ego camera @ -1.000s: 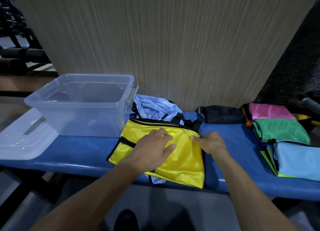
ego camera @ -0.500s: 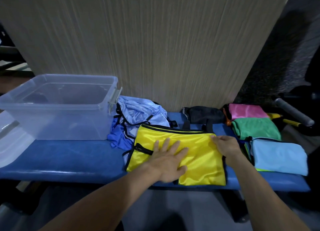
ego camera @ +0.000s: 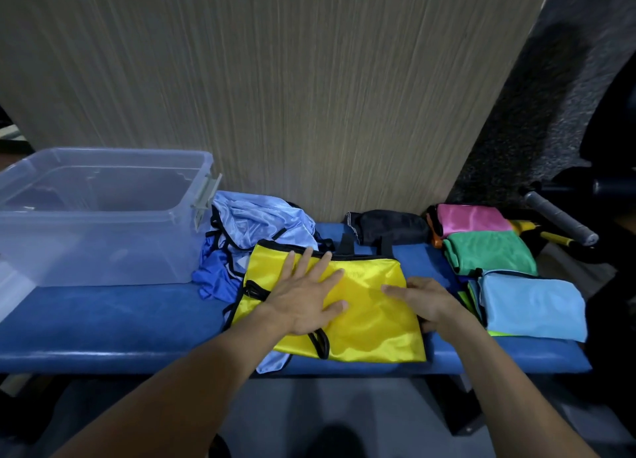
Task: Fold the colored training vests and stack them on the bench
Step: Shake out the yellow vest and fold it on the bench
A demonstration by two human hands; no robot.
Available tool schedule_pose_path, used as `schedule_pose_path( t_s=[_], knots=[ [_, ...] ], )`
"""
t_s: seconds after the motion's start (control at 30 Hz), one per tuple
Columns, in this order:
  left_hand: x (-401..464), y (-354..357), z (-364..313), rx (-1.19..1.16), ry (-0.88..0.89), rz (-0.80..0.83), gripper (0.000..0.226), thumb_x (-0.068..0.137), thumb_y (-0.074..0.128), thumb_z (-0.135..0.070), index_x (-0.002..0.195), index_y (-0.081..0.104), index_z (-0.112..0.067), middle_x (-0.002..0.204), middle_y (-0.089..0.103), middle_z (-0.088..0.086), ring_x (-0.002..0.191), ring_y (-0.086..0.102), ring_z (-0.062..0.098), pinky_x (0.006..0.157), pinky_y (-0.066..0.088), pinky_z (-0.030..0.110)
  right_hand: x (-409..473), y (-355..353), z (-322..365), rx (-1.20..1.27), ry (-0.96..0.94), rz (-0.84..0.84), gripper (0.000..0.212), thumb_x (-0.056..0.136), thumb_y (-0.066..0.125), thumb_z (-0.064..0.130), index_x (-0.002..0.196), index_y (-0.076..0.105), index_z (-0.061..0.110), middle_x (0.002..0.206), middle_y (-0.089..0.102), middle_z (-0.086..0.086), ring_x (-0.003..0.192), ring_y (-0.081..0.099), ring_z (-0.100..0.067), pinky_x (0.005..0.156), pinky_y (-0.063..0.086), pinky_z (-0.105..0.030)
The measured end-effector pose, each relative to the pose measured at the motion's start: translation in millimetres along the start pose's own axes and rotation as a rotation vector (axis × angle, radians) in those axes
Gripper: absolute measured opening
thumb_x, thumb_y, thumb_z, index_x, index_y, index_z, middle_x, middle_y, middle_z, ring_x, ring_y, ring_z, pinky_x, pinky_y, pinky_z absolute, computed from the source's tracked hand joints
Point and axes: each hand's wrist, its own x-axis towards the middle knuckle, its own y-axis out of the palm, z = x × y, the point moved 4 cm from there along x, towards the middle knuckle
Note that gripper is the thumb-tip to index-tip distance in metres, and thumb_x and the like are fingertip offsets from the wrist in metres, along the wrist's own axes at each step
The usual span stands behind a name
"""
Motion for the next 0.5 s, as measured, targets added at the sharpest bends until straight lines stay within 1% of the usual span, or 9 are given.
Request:
schedule_pose_path(
  t_s=[0.07, 0.13, 0.23, 0.3, 0.37, 0.4, 0.43, 0.47, 0.5],
  knots=[
    [0.6, -3.7, -4.4, 0.002, 0.077, -0.059, 0.068, 0.101, 0.021, -0.069, 0.161, 0.012, -0.038, 0.169, -0.010, -0.005, 0.155, -0.017, 0.026, 0.123, -0.012, 0.052, -3.6, 1.1, 0.3, 0.056, -0.035, 0.049, 0.032, 0.085, 0.082, 0.025, 0.111, 0.066, 0.016, 0.106, 0.075, -0.005, 0.097, 0.072, -0.027, 0.094, 0.056, -0.051],
    [0.5, 1.4, -3.8, -0.020, 0.132, -0.013, 0.068, 0.100, 0.020, -0.071, 0.160, 0.010, -0.042, 0.169, -0.010, -0.007, 0.155, -0.017, 0.023, 0.124, -0.013, 0.051, -6.5, 2.1, -0.4, 0.139, -0.057, 0.065, 0.035, 0.087, 0.080, 0.016, 0.118, 0.065, 0.012, 0.109, 0.075, -0.009, 0.097, 0.073, -0.029, 0.094, 0.057, -0.050],
    [-0.8, 8.6, 2.6, -0.062, 0.153, 0.023, 0.073, 0.096, 0.020, -0.076, 0.160, 0.004, -0.044, 0.168, -0.014, -0.009, 0.153, -0.024, 0.019, 0.123, -0.016, 0.050, -9.2, -2.5, 2.4, 0.271, -0.067, 0.075, 0.029, 0.092, 0.072, 0.010, 0.121, 0.066, 0.010, 0.107, 0.076, -0.013, 0.096, 0.073, -0.033, 0.085, 0.059, -0.048],
    [-1.5, 7.5, 3.0, -0.080, 0.170, 0.010, 0.073, 0.096, 0.022, -0.076, 0.160, 0.008, -0.043, 0.168, -0.012, -0.011, 0.153, -0.023, 0.017, 0.123, -0.015, 0.049, -12.8, -12.5, 7.8, 0.316, -0.071, 0.078, 0.023, 0.096, 0.066, 0.009, 0.120, 0.067, 0.010, 0.106, 0.076, -0.014, 0.092, 0.074, -0.034, 0.072, 0.061, -0.042],
    [-1.1, 2.2, 3.9, -0.103, 0.194, -0.018, 0.068, 0.099, 0.026, -0.071, 0.159, 0.018, -0.041, 0.169, -0.003, -0.012, 0.154, -0.018, 0.016, 0.124, -0.014, 0.047, -16.5, -23.4, 14.0, 0.375, -0.089, 0.078, 0.023, 0.099, 0.062, 0.010, 0.122, 0.066, 0.010, 0.108, 0.076, -0.016, 0.094, 0.074, -0.036, 0.071, 0.060, -0.041],
    [-1.0, -0.7, 6.2, -0.143, 0.207, -0.062, 0.062, 0.102, 0.030, -0.066, 0.157, 0.029, -0.038, 0.169, 0.008, -0.011, 0.156, -0.010, 0.017, 0.125, -0.009, 0.046, -17.4, -25.9, 16.5, 0.390, -0.098, 0.086, 0.025, 0.099, 0.062, 0.010, 0.124, 0.066, 0.008, 0.110, 0.075, -0.016, 0.097, 0.073, -0.037, 0.076, 0.060, -0.043],
    [-1.5, -5.7, 9.1, -0.209, 0.220, -0.138, 0.052, 0.104, 0.037, -0.057, 0.152, 0.042, -0.036, 0.165, 0.024, -0.011, 0.156, 0.004, 0.018, 0.127, 0.000, 0.046, -16.6, -26.0, 19.2, 0.392, -0.111, 0.089, 0.027, 0.099, 0.062, 0.011, 0.126, 0.065, 0.007, 0.111, 0.075, -0.016, 0.099, 0.073, -0.037, 0.079, 0.060, -0.043],
    [-2.9, -12.0, 13.1, -0.291, 0.226, -0.228, 0.042, 0.105, 0.043, -0.046, 0.143, 0.055, -0.033, 0.156, 0.043, -0.010, 0.150, 0.024, 0.017, 0.125, 0.017, 0.045, -20.4, -21.4, 25.4, 0.381, -0.136, 0.110, 0.030, 0.098, 0.063, 0.011, 0.127, 0.064, 0.006, 0.112, 0.075, -0.016, 0.100, 0.073, -0.036, 0.080, 0.059, -0.043],
    [-5.2, -20.1, 18.0, -0.396, 0.211, -0.316, 0.033, 0.105, 0.048, -0.035, 0.133, 0.064, -0.029, 0.139, 0.059, -0.011, 0.136, 0.044, 0.014, 0.116, 0.035, 0.043, -23.9, -12.5, 32.9, 0.361, -0.173, 0.141, 0.033, 0.096, 0.066, 0.011, 0.128, 0.062, 0.005, 0.115, 0.074, -0.017, 0.100, 0.073, -0.035, 0.080, 0.060, -0.042]
  ],
)
